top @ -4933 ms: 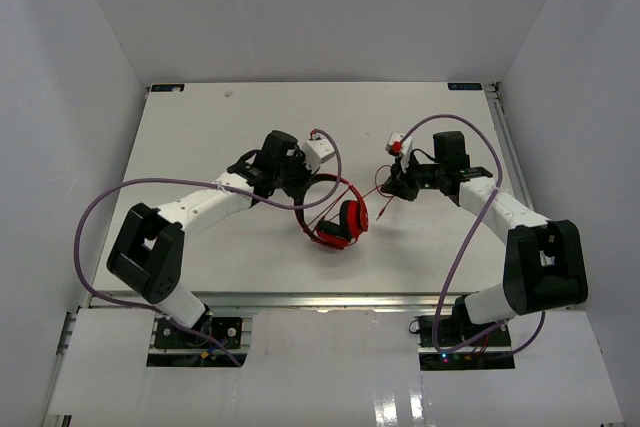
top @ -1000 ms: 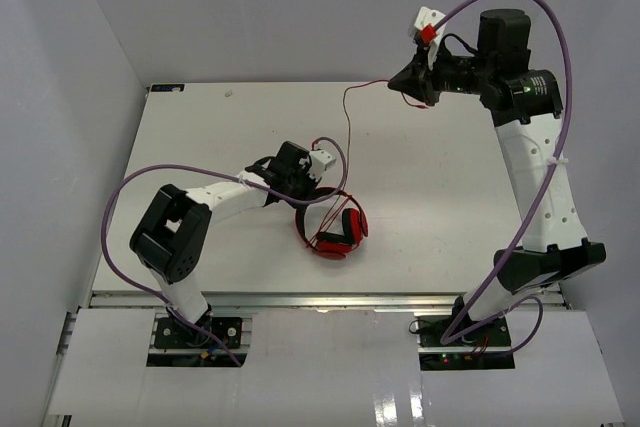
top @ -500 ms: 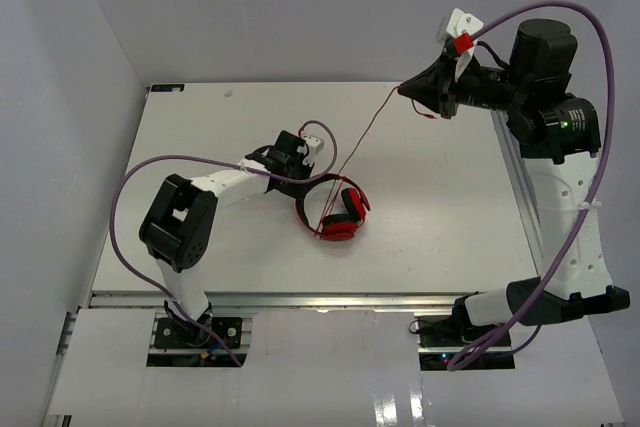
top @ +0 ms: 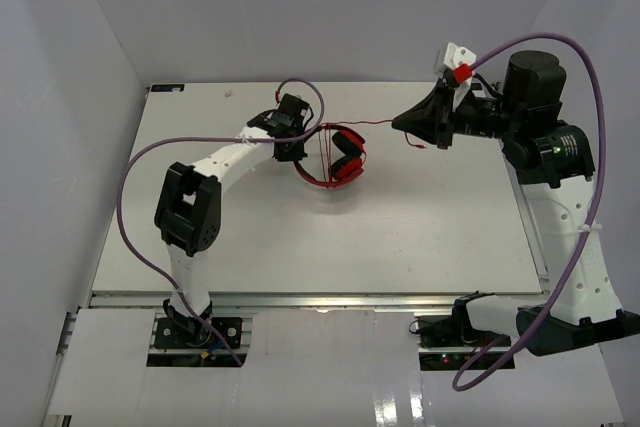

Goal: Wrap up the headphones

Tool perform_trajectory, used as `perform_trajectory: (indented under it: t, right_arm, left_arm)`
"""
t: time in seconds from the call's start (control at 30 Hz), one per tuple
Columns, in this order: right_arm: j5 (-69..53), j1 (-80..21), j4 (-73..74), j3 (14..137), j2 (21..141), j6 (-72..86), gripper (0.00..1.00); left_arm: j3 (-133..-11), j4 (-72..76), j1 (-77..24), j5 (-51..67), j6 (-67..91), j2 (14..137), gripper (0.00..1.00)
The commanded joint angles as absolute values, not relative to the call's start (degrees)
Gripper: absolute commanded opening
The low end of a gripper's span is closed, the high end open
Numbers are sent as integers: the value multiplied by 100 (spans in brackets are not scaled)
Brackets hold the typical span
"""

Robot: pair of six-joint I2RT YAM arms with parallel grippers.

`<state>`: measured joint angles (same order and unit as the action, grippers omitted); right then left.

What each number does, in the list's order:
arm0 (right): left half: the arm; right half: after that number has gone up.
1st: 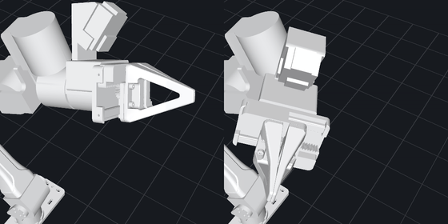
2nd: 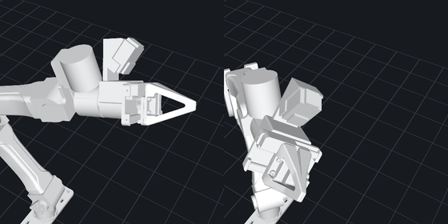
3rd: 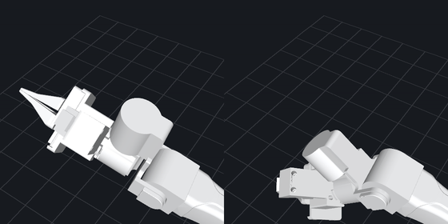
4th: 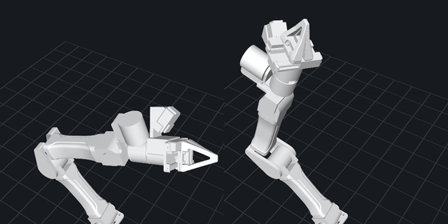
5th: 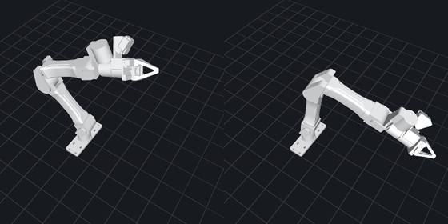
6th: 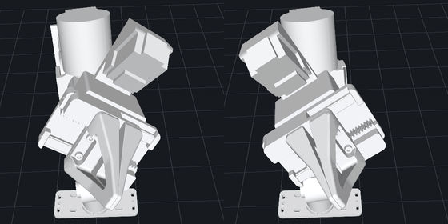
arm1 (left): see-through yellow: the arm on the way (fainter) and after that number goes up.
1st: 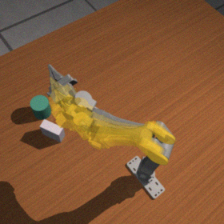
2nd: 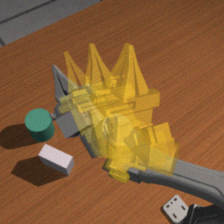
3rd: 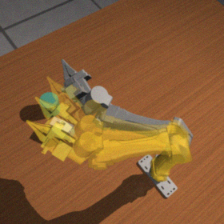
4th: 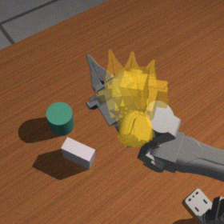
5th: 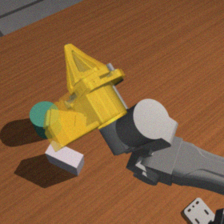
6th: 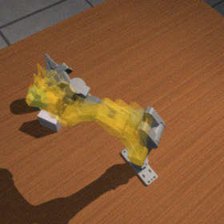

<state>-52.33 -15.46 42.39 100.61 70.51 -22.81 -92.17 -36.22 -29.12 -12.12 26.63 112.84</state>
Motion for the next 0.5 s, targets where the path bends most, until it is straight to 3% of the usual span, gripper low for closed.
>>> perform_trajectory:
  t: [0.0,0.47]
  right_arm:
    - [-5697,-1592,3622,9469,6536,-1984,8]
    - [-6171,-1784,3591,6939,5033,-2850,8]
  left_arm:
    - [-10209,-4665,-2618,-1706,4070,11508,0]
    - [-11026,-4937,-1823,-1357,4884,11086,0]
